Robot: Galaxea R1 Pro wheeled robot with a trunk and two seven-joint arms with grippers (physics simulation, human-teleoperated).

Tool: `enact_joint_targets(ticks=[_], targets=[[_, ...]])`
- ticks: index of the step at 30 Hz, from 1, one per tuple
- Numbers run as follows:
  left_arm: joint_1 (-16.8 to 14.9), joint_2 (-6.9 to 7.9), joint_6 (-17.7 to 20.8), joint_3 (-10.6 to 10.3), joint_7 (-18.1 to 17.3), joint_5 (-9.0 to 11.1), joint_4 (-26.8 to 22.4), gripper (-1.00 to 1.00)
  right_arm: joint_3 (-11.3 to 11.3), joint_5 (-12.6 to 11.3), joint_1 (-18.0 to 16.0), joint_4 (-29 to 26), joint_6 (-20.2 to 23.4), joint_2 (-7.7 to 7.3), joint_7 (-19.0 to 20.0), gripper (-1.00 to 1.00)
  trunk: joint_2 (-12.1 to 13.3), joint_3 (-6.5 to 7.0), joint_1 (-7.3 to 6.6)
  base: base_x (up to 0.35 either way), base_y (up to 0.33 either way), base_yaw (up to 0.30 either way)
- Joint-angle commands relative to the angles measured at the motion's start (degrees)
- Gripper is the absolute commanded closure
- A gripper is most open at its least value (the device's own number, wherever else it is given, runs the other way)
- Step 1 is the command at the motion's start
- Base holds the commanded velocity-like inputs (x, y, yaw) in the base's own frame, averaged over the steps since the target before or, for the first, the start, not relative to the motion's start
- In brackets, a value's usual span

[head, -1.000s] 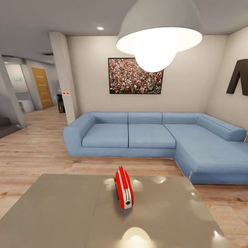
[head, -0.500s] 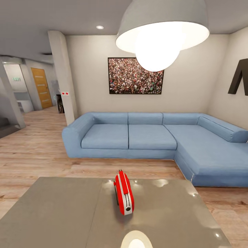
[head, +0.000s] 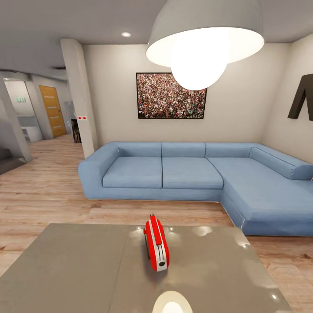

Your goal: Turn on the radio receiver that's on the table in the living room.

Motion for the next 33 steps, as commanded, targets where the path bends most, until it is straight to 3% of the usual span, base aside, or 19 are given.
enact_joint_targets(ticks=[1,28,33], targets=[[0.0,0.0,0.0,0.0,0.0,0.0,0.0,-1.0,0.0,0.0,0.0,0.0,0.0,0.0,0.0,-1.0,0.0,0.0,0.0,0.0,0.0,0.0],[0.0,-0.07,0.0,0.0,0.0,0.0,-0.1,-1.0,-0.3,-0.1,0.0,0.0,0.0,0.0,0.0,-1.0,0.0,0.0,0.0,0.0,0.0,0.0],[0.0,-0.04,0.1,0.0,0.1,-0.1,-0.1,-1.0,-0.3,-0.1,0.0,0.0,0.0,0.0,0.0,-1.0,2.0,0.9,-1.1,0.0,0.0,0.0]])
